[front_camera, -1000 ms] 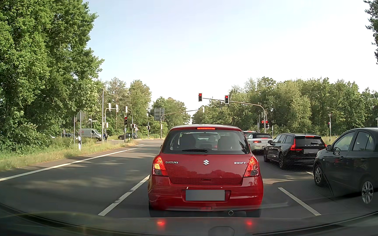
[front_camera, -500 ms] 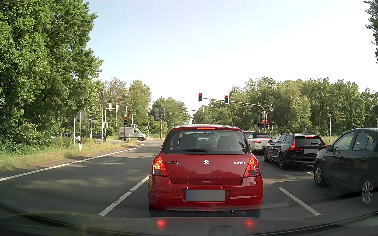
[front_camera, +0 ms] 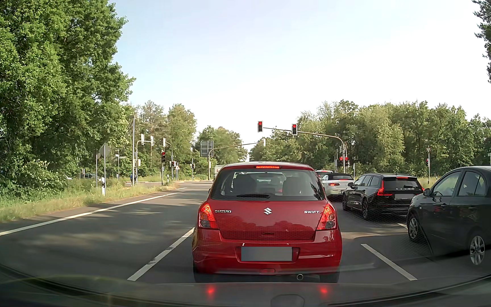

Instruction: Follow the waypoints while adhering to traffic rules and regulations

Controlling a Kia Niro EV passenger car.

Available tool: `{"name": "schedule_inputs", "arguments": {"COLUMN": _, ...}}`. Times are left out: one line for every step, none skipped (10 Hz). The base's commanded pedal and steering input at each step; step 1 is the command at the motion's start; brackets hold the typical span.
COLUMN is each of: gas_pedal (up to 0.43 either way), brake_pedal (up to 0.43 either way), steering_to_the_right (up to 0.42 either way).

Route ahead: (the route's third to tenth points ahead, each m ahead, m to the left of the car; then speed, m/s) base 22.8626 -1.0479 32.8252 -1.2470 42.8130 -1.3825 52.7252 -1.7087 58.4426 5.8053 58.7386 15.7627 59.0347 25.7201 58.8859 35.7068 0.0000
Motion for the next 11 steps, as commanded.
{"name": "schedule_inputs", "arguments": {"gas_pedal": 0.000, "brake_pedal": 0.268, "steering_to_the_right": 0.000}}
{"name": "schedule_inputs", "arguments": {"gas_pedal": 0.000, "brake_pedal": 0.268, "steering_to_the_right": 0.000}}
{"name": "schedule_inputs", "arguments": {"gas_pedal": 0.000, "brake_pedal": 0.268, "steering_to_the_right": 0.000}}
{"name": "schedule_inputs", "arguments": {"gas_pedal": 0.000, "brake_pedal": 0.268, "steering_to_the_right": 0.000}}
{"name": "schedule_inputs", "arguments": {"gas_pedal": 0.000, "brake_pedal": 0.268, "steering_to_the_right": 0.000}}
{"name": "schedule_inputs", "arguments": {"gas_pedal": 0.000, "brake_pedal": 0.268, "steering_to_the_right": 0.000}}
{"name": "schedule_inputs", "arguments": {"gas_pedal": 0.000, "brake_pedal": 0.268, "steering_to_the_right": 0.000}}
{"name": "schedule_inputs", "arguments": {"gas_pedal": 0.000, "brake_pedal": 0.268, "steering_to_the_right": 0.000}}
{"name": "schedule_inputs", "arguments": {"gas_pedal": 0.000, "brake_pedal": 0.268, "steering_to_the_right": 0.000}}
{"name": "schedule_inputs", "arguments": {"gas_pedal": 0.000, "brake_pedal": 0.268, "steering_to_the_right": 0.000}}
{"name": "schedule_inputs", "arguments": {"gas_pedal": 0.000, "brake_pedal": 0.268, "steering_to_the_right": 0.000}}
